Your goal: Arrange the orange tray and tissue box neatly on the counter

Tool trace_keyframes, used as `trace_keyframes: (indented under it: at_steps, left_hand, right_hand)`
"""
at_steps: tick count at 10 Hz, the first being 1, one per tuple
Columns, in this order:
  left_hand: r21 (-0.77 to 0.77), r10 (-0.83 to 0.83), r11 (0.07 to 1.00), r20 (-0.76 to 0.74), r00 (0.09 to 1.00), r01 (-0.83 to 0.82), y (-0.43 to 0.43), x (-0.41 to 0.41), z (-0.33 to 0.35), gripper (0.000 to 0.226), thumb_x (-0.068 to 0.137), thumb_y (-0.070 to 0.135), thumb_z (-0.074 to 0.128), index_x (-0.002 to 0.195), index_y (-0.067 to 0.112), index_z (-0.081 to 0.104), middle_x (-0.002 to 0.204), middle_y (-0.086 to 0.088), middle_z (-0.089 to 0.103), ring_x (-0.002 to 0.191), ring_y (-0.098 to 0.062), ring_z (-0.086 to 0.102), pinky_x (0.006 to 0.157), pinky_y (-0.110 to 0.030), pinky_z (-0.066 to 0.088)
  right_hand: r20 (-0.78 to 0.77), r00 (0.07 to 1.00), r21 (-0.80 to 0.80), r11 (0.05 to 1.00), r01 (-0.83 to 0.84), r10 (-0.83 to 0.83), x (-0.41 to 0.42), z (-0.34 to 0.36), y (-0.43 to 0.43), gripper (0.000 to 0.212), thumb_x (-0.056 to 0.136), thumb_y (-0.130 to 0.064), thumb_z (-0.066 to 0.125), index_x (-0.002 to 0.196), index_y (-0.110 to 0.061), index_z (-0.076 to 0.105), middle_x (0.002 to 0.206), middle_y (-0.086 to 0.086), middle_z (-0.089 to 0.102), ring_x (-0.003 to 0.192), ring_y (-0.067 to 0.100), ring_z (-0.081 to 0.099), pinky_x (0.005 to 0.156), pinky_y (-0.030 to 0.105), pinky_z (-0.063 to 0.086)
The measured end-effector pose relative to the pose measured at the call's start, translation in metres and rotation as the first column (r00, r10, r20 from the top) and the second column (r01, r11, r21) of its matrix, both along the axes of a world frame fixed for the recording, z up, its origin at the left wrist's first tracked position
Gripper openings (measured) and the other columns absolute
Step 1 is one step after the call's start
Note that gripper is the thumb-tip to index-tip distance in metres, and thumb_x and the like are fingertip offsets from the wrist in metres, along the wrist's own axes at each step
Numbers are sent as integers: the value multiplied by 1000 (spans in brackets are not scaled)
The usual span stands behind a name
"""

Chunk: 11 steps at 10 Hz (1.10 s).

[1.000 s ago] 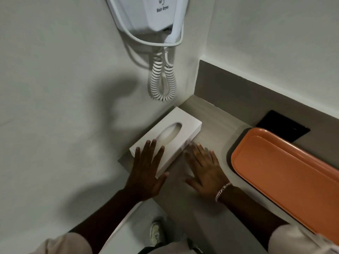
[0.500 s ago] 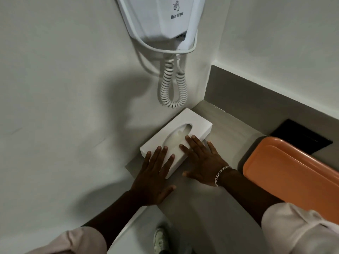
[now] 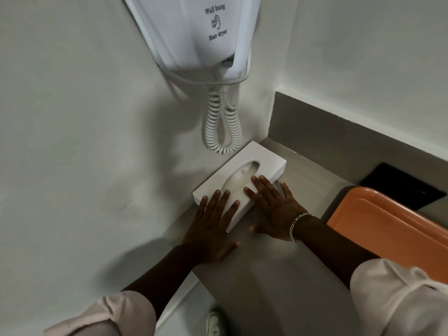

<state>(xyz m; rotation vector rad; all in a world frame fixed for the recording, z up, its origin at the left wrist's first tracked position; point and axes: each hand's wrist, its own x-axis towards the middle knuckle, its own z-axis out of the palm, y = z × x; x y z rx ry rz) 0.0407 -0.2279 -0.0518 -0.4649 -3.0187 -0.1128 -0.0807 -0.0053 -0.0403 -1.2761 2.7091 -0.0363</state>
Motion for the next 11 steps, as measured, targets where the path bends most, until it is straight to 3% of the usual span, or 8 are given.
trace_keyframes:
  at_steps: [3,7,9,10,11]
  left_hand:
    - [-31,22,999,25,999,-21,22,-40,3,95,85,75,38,156,16,14,164,-18,12,152,-40,6,121,-61,14]
    - [-68,15,998,2,1000,-15,38,-79,2,99,82,74,41,156,19,7,165,-18,11,152,-39,6,118,-59,8]
    - [-78,-34,996,31,999,36,38,-91,5,97,84,77,36,156,21,4,166,-16,2,152,-39,-3,119,-60,3]
    - [-95,-54,994,35,998,57,36,-88,10,94,85,76,34,156,19,10,165,-17,5,151,-43,-1,121,-63,6]
    - [-33,-50,998,58,997,52,39,-88,30,91,85,73,24,155,19,5,164,-16,-3,150,-42,-7,122,-59,4]
  right_hand:
    - [29,1000,101,995,7,-10,-41,2,15,116,74,-82,45,133,-42,-47,143,-7,-54,131,16,-51,114,60,-15]
    - [-19,999,67,997,35,-34,-82,-7,32,116,72,-83,46,136,-44,-42,143,-10,-54,132,13,-51,113,60,-13]
    - [11,997,127,989,73,-75,-88,3,33,108,78,-80,43,134,-46,-43,150,-5,-45,132,14,-47,116,64,-6]
    - [45,986,81,984,158,-162,-76,25,26,97,86,-71,44,150,-40,-22,162,0,-28,147,20,-28,118,64,-1]
    - [52,958,-149,947,285,-281,-30,54,29,87,93,-53,51,155,-34,-6,167,2,-6,153,23,-7,121,57,8]
